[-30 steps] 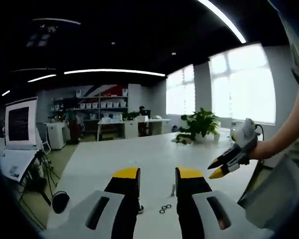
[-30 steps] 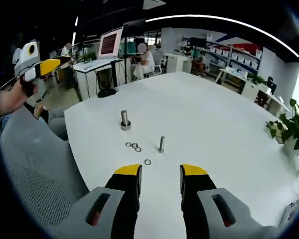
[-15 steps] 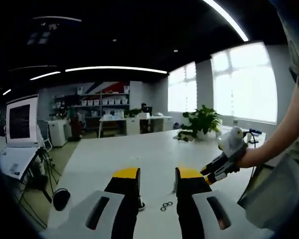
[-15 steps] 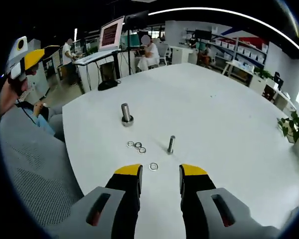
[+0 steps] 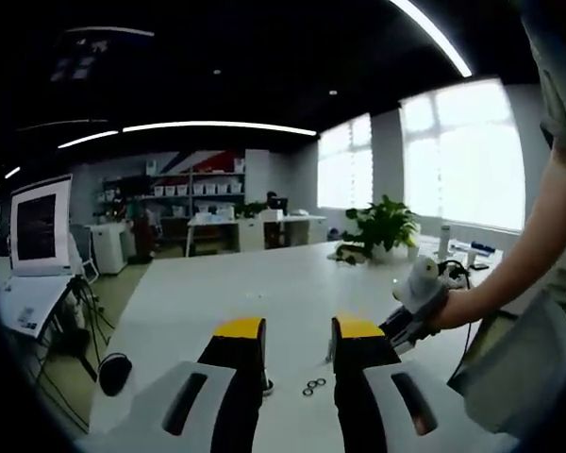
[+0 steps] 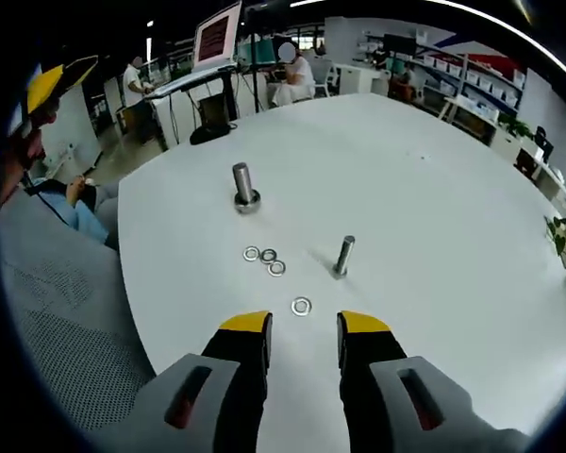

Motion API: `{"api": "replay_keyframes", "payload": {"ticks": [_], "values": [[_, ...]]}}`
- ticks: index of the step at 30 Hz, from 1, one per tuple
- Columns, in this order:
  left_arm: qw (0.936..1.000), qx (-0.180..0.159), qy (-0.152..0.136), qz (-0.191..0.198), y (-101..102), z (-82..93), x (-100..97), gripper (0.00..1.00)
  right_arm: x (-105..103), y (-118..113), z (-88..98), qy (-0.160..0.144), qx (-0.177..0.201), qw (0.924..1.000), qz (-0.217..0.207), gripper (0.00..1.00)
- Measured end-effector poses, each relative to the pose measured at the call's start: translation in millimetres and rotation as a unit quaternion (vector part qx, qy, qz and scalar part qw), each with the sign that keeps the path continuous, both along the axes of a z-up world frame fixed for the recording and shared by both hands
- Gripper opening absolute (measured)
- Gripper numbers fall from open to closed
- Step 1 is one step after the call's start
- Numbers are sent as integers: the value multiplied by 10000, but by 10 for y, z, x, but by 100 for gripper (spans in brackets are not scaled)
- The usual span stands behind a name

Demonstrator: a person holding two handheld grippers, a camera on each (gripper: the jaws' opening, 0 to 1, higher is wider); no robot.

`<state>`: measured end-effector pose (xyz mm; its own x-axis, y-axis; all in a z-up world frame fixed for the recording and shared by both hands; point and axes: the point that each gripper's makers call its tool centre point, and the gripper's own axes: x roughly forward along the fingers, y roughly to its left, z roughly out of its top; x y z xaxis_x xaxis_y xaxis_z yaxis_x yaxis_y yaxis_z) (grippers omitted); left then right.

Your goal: Place the washer onto the threaded stud by aligning its center hole with the stud, sliding it down to the base, and recovering from edge contact or off-axis alignment until the washer reaches the visible bottom stop.

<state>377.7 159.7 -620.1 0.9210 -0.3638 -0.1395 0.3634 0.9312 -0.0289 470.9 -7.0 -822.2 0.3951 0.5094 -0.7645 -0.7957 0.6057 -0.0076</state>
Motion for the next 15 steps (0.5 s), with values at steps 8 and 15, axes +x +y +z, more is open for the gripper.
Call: {"api": "replay_keyframes", "payload": {"ticks": [8,15], "values": [[10000,19,83,-21,-11,-37,4,26,50,45,-191,213,-252,9992,215,28],[9998,102,182,-51,-25,-87,10,26,28,130,-337,456,-275,9978,384,27]]}}
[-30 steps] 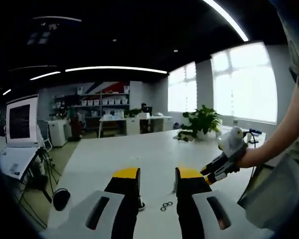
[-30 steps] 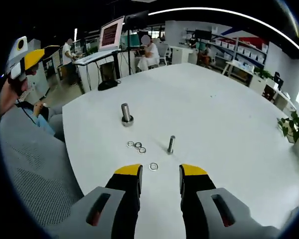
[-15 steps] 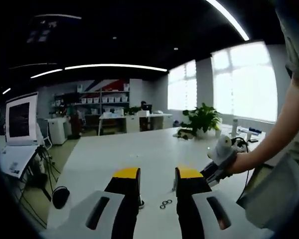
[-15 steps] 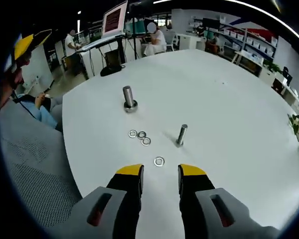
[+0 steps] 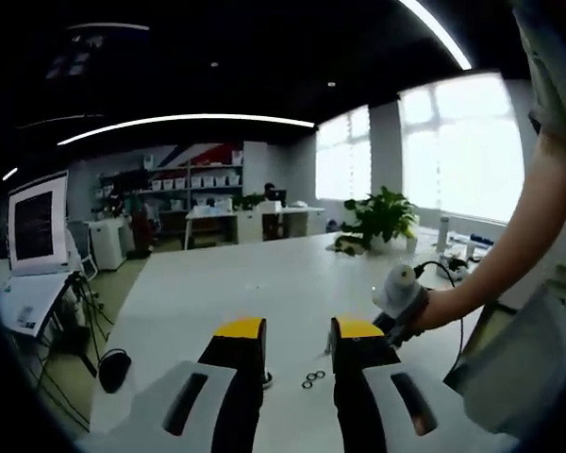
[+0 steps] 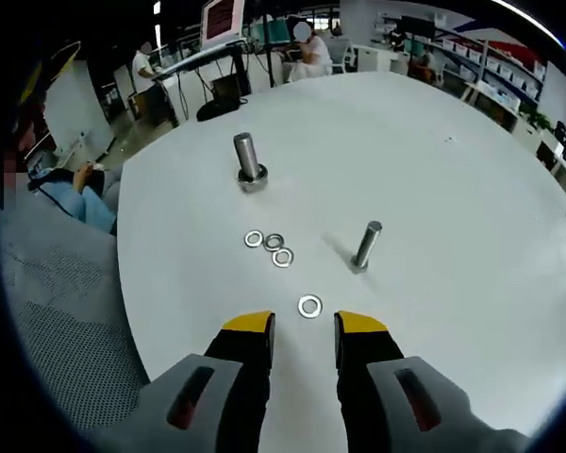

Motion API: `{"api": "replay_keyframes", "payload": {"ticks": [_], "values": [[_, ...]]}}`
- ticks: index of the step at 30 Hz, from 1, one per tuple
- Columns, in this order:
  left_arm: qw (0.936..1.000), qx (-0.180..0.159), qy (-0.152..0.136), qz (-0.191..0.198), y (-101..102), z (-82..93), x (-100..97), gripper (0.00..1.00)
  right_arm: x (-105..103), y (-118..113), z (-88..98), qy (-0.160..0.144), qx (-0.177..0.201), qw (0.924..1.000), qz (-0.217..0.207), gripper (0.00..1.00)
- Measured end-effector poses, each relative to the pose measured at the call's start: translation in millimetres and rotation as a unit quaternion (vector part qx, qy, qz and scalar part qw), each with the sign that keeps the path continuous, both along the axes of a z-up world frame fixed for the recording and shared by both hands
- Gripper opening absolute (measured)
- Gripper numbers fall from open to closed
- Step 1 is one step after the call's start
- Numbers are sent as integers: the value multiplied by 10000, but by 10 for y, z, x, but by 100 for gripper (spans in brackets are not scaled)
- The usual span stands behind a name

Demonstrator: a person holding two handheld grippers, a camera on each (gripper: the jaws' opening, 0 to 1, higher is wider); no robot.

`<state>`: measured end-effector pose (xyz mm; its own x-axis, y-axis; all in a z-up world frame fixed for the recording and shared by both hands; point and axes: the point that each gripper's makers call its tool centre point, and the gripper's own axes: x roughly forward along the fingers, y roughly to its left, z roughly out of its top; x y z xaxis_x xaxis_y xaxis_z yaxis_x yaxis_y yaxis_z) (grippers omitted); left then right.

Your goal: Place the washer onto the threaded stud by aligning its center hole with the stud, sliding it down to the base, and recovering from edge contact or off-axis alignment until the washer reaches the visible bottom stop.

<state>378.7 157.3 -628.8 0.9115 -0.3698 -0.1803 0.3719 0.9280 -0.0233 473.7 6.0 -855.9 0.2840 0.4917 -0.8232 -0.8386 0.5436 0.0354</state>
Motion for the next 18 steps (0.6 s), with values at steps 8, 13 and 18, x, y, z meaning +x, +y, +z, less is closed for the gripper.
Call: {"api": "replay_keyframes", "payload": {"ticks": [8,13,18], "values": [[9999,-82,58,87,51,-17,9,25,0,46,-159,121,-301,9993,211,25],[9998,-124,101,153,89,-30,17,24,35,55,-188,150,-447,9986,241,25],[9997,-133,115,156,87,-34,13,24,63,49,-186,113,-459,9987,207,24]]}}
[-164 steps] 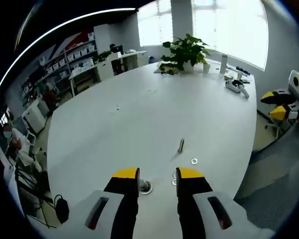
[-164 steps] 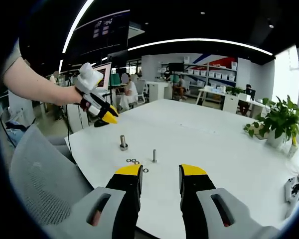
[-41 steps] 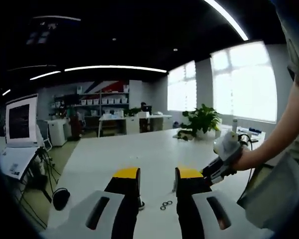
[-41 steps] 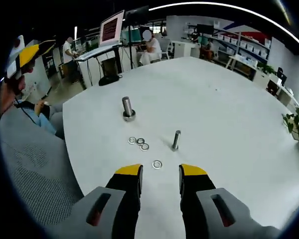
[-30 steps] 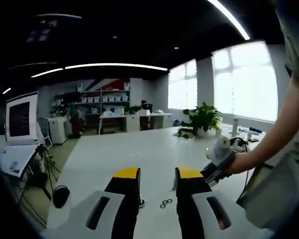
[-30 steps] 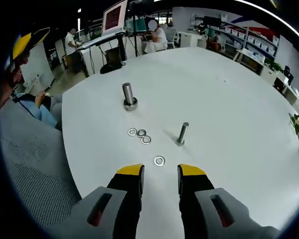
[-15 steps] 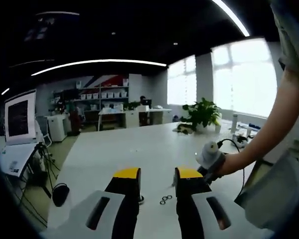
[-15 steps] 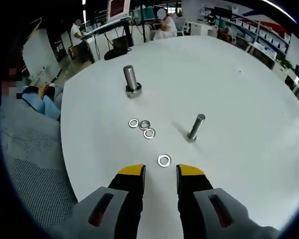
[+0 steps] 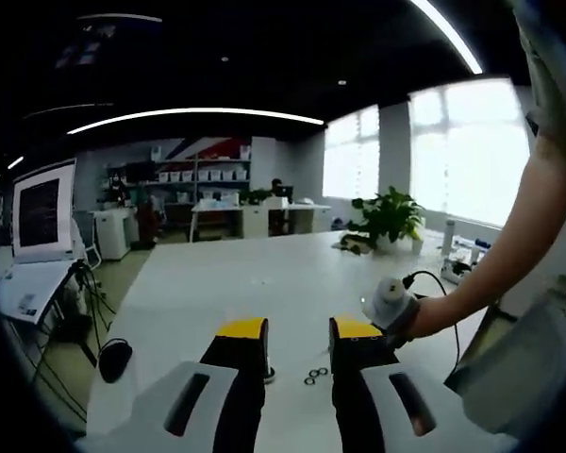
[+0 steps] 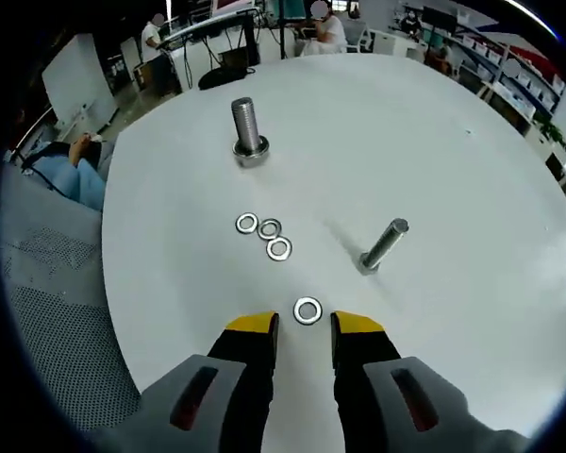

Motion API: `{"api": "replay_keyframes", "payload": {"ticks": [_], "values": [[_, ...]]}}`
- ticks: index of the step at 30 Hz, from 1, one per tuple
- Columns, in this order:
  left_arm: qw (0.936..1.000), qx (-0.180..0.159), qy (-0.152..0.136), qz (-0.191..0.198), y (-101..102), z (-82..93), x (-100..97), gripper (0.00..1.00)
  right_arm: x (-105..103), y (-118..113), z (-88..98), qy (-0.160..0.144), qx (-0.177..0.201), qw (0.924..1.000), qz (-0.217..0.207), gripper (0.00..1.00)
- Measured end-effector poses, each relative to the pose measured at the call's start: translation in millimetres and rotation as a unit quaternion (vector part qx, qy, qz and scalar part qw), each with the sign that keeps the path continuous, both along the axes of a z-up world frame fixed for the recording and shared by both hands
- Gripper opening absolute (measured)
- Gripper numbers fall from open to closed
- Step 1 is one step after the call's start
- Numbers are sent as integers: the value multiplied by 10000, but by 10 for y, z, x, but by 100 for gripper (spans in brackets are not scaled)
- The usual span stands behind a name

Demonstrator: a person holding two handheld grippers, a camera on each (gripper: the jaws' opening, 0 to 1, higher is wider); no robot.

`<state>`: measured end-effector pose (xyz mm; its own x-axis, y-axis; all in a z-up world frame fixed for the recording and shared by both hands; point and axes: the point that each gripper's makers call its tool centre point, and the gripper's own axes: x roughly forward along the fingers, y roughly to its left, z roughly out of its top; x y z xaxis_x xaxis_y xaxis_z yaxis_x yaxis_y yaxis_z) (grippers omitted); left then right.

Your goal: Place the washer onto the threaded stud by aligning its center hole with the stud, sliding it down to the base, and recovering from edge contact or off-axis alignment until the washer reaches the visible bottom stop.

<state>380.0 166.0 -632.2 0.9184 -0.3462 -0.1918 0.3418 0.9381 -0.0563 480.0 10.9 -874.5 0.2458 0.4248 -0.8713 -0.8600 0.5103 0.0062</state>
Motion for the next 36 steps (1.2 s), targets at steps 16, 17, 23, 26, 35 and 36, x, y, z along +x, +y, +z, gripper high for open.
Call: {"api": "replay_keyframes", "payload": {"ticks": [16,17,23,26,35,36], "values": [[10000,9,32,3,-1,-19,-2,23,23,19,-18,352,-791,9940,675,17],[10000,8,40,6,0,-22,-4,23,29,11,-19,361,-883,9925,763,16],[9999,46,105,4,0,-58,-4,23,23,27,-37,499,-1461,9793,1311,16],[9999,63,117,-5,-3,-65,-7,22,26,46,-37,583,-1526,9780,1295,15],[9998,77,179,-51,-22,-92,-17,21,34,41,-42,852,-1819,9682,1490,15],[9998,94,176,-54,-24,-93,-17,21,37,35,-48,880,-1814,9679,1503,15]]}}
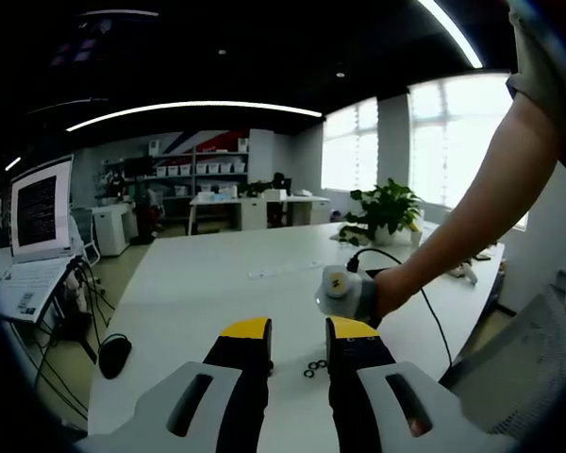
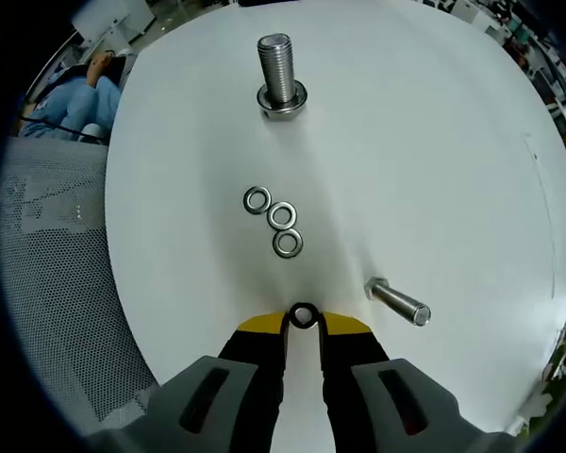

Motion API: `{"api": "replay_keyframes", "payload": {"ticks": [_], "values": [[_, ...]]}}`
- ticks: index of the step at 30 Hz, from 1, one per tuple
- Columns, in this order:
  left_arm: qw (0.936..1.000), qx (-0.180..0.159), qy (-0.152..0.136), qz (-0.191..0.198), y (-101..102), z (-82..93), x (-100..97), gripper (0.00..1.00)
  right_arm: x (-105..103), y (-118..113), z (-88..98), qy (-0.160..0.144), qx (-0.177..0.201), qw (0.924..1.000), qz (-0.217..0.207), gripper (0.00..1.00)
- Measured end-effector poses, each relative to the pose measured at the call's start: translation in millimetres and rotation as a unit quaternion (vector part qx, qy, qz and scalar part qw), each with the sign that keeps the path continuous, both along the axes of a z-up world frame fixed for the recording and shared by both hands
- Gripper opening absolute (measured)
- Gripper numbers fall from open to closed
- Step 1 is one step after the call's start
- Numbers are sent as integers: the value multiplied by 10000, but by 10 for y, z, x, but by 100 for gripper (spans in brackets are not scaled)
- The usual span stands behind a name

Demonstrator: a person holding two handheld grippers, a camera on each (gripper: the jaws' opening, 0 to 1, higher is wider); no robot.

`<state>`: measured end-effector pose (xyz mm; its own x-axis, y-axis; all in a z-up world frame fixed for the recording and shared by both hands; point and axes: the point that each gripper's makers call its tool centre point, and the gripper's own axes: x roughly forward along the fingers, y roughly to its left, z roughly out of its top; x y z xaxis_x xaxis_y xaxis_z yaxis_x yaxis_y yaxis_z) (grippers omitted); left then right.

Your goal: Place the washer onto the threaded stud by aligning its center hole with the stud, sliding it down to the base, and recovering from edge contact or off-axis alignment until the washer reaches the visible bottom stop.

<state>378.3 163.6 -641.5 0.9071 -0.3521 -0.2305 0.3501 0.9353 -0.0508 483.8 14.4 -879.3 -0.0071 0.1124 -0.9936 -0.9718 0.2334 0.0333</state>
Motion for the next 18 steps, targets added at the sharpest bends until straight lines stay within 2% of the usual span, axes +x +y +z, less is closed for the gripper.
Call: {"api": "replay_keyframes", "payload": {"ticks": [5,10,18], "values": [[10000,20,8,-2,0,-5,-4,20,-9,-2,1,-51,-6,10000,-61,14],[10000,20,15,10,8,-7,-3,20,-6,-12,10,-128,159,9998,-78,13],[10000,60,35,13,10,-21,-1,20,-55,-40,24,-74,317,9990,-319,12]]}}
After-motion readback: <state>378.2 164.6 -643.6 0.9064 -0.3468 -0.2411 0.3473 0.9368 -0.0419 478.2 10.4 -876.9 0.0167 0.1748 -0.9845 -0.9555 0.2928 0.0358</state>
